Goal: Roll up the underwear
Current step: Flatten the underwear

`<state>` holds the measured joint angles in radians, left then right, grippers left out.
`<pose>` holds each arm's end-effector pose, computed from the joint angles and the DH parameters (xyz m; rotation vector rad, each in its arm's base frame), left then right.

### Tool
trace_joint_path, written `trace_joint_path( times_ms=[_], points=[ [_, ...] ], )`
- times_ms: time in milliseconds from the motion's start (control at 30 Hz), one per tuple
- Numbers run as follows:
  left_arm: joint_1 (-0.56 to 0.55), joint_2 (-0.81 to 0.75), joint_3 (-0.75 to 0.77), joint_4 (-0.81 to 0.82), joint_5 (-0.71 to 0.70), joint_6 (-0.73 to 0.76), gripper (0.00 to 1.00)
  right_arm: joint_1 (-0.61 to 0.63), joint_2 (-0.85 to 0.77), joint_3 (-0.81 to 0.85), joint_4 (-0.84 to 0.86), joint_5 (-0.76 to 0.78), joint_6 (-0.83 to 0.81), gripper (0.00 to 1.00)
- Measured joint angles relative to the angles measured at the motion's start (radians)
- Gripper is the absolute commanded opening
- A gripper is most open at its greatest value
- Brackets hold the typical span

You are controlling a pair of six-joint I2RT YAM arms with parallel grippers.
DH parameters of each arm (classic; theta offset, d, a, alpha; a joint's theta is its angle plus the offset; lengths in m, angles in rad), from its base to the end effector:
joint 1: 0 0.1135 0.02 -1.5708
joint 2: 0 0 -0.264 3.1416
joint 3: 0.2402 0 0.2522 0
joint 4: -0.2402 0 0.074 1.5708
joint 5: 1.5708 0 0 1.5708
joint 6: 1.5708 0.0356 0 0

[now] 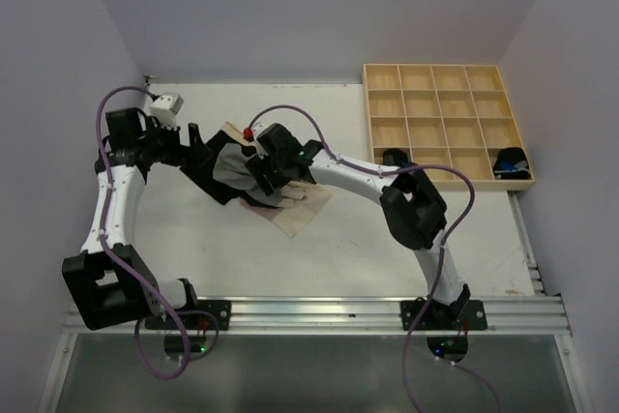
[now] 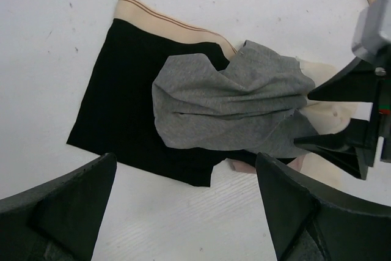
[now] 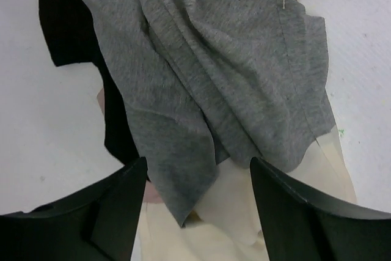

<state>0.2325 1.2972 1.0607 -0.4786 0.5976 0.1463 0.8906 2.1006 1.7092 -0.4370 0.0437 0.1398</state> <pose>0.2761 0.0448 0.3008 0.2101 2.1709 -0.4680 0.3011 0.3697 0.2226 -0.8760 2.2796 0.4219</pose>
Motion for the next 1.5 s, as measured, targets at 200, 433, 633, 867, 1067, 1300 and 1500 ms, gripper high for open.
trace_joint_path(
  times_ms=[200, 433, 633, 867, 1067, 1300, 1500],
  points=[
    [0.018, 0.003, 0.000, -0.025, 0.042, 0.042, 1.00, 0.001, 0.100, 0.091, -0.019, 0.018, -0.034, 0.38],
    [0.019, 0.004, 0.000, -0.027, 0.060, 0.076, 0.99, 0.001, 0.117, 0.118, -0.030, 0.000, -0.049, 0.00],
    [0.019, 0.006, -0.015, -0.017, 0.070, 0.134, 0.99, 0.001, -0.031, 0.068, -0.057, -0.003, -0.042, 0.00],
    [-0.042, 0.006, -0.084, 0.023, 0.047, 0.185, 0.96, 0.000, -0.420, 0.063, -0.065, 0.063, -0.042, 0.00],
    [-0.240, 0.080, -0.129, 0.103, -0.036, 0.174, 0.92, 0.000, -0.643, 0.079, -0.073, 0.146, -0.043, 0.00],
    [-0.401, 0.298, -0.118, 0.180, -0.211, 0.141, 0.82, 0.000, -0.707, 0.082, -0.142, 0.204, -0.046, 0.00],
    [-0.520, 0.447, -0.070, 0.208, -0.408, 0.118, 0.60, 0.000, -0.708, 0.048, -0.185, 0.209, -0.047, 0.00]
  ],
)
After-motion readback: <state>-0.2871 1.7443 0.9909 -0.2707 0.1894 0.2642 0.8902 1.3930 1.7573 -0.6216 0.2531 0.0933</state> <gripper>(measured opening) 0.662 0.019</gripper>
